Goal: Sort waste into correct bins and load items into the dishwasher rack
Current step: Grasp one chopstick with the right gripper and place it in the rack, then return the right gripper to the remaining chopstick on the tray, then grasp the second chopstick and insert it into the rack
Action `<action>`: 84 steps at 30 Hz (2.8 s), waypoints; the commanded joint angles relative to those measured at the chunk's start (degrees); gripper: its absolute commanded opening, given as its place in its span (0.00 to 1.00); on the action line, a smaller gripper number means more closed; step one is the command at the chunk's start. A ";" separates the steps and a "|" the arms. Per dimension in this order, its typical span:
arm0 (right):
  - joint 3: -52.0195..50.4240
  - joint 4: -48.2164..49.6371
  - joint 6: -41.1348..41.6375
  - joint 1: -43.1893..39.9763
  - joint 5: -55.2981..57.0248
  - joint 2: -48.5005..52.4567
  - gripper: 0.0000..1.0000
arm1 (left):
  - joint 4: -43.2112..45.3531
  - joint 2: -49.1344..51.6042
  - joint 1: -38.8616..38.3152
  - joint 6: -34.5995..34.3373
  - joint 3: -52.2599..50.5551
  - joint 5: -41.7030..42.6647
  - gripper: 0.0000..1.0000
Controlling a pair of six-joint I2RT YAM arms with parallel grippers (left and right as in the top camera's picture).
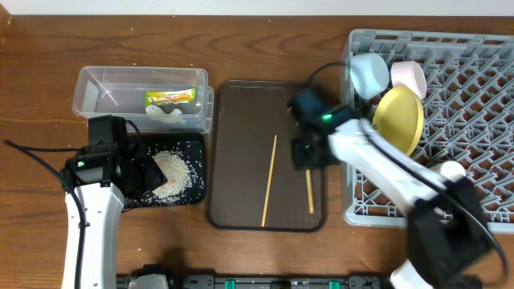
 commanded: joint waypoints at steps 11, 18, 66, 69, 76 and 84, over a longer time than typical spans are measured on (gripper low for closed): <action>1.38 -8.87 -13.03 -17.55 0.63 -11.69 0.01 | -0.13 -0.20 0.35 -0.48 0.35 -0.28 0.72; 0.44 -9.05 -15.78 -22.32 0.83 -8.24 0.01 | -0.13 -0.20 0.35 -0.48 0.35 -0.28 0.72; 3.45 6.25 -2.60 8.37 -6.69 6.69 0.51 | -0.13 -0.20 0.35 -0.48 0.35 -0.28 0.72; 3.45 6.78 -0.96 9.94 -6.73 10.60 0.51 | -0.13 -0.20 0.35 -0.48 0.35 -0.28 0.72; 3.45 6.91 3.74 11.39 -3.91 16.35 0.40 | -0.13 -0.20 0.35 -0.50 0.35 -0.28 0.72; 3.48 3.54 7.74 10.64 4.52 16.46 0.13 | -0.15 -0.20 0.35 -0.48 0.35 -0.28 0.72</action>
